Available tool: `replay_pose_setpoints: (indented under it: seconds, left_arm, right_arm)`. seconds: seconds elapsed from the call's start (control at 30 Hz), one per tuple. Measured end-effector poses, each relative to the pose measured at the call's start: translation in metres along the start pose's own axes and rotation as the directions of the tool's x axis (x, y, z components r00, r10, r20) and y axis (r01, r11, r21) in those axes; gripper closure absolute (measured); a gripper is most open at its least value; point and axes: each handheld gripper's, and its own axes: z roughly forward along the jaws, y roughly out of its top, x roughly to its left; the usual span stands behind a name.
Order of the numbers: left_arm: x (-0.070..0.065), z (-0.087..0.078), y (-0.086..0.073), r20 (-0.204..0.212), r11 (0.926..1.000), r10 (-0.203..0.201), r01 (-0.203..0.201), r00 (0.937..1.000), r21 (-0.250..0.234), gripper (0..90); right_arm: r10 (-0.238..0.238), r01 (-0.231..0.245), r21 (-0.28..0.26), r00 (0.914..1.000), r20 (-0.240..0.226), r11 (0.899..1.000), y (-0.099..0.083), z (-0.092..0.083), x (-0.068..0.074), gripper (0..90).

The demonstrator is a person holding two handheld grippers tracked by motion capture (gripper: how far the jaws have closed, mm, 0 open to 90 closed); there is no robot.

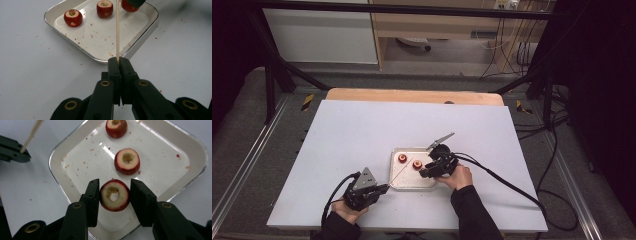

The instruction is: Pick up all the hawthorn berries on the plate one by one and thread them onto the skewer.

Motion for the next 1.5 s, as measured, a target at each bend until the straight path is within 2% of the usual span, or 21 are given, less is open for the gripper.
replay_pose_setpoints:
  seconds: [0.1,0.2,0.23,0.3,0.4,0.5,0.63,0.83,0.9,1.0,1.03,1.17,1.27,1.37,1.5]
  left_arm:
    - [0.0,0.001,0.001,-0.006,0.9998,0.003,-0.003,1.0,-0.019,88.6]
    - [-0.001,0.001,0.001,-0.016,0.9993,-0.032,0.032,0.9994,-0.022,88.6]
    - [-0.001,0.001,0.001,-0.01,0.9988,-0.032,0.031,0.9994,-0.039,88.6]
    - [-0.001,0.001,0.001,-0.015,0.9973,-0.056,0.056,0.9983,-0.047,88.6]
    - [0.0,0.0,0.0,-0.021,0.9942,-0.092,0.091,0.9955,-0.058,88.6]
    - [0.001,0.0,-0.001,-0.027,0.9898,-0.127,0.125,0.9916,-0.069,88.5]
    - [0.002,0.0,-0.001,-0.028,0.9852,-0.154,0.151,0.9877,-0.08,88.5]
    - [-0.001,0.001,0.0,-0.03,0.9801,-0.176,0.172,0.9839,-0.099,88.6]
    - [-0.003,0.002,0.001,-0.03,0.9763,-0.192,0.188,0.9809,-0.108,88.5]
    - [-0.005,0.003,0.004,-0.032,0.9675,-0.224,0.218,0.9741,-0.128,88.4]
    - [-0.006,0.003,0.005,-0.034,0.9665,-0.225,0.218,0.9738,-0.135,88.4]
    - [-0.009,0.006,0.008,-0.037,0.9626,-0.238,0.231,0.9706,-0.143,88.4]
    - [-0.012,0.01,0.01,-0.025,0.9555,-0.262,0.255,0.9649,-0.148,88.4]
    - [-0.015,0.014,0.013,-0.017,0.9501,-0.274,0.268,0.9617,-0.161,88.4]
    - [-0.021,0.018,0.019,-0.022,0.9452,-0.279,0.271,0.96,-0.182,88.4]
  right_arm:
    - [0.009,-0.009,-0.06,0.9999,0.008,0.998,0.001,-0.011,0.002,61.1]
    - [0.014,-0.012,-0.135,0.9998,0.011,0.991,0.001,-0.019,0.004,61.1]
    - [0.017,-0.016,-0.163,0.9998,0.007,0.987,0.001,-0.022,0.005,61.2]
    - [0.039,-0.038,-0.217,0.9992,-0.001,0.975,0.001,-0.026,0.005,61.2]
    - [0.072,-0.071,-0.296,0.9974,-0.008,0.953,0.0,-0.031,0.004,61.2]
    - [0.099,-0.097,-0.368,0.995,-0.015,0.925,0.0,-0.033,0.004,61.2]
    - [0.124,-0.127,-0.444,0.9917,-0.036,0.887,0.001,-0.033,0.005,61.3]
    - [0.163,-0.179,-0.542,0.9835,-0.079,0.821,0.004,-0.032,0.006,61.3]
    - [0.174,-0.194,-0.571,0.9807,-0.09,0.798,0.005,-0.031,0.006,61.4]
    - [0.191,-0.229,-0.609,0.9733,-0.127,0.759,0.007,-0.029,0.005,61.4]
    - [0.198,-0.239,-0.621,0.9709,-0.136,0.747,0.007,-0.029,0.005,61.4]
    - [0.218,-0.27,-0.65,0.9626,-0.161,0.711,0.009,-0.026,0.003,61.5]
    - [0.234,-0.295,-0.674,0.9548,-0.183,0.677,0.009,-0.025,0.002,61.5]
    - [0.249,-0.316,-0.699,0.9477,-0.199,0.642,0.009,-0.026,0.002,61.6]
    - [0.257,-0.329,-0.723,0.9427,-0.213,0.608,0.01,-0.028,0.002,61.6]
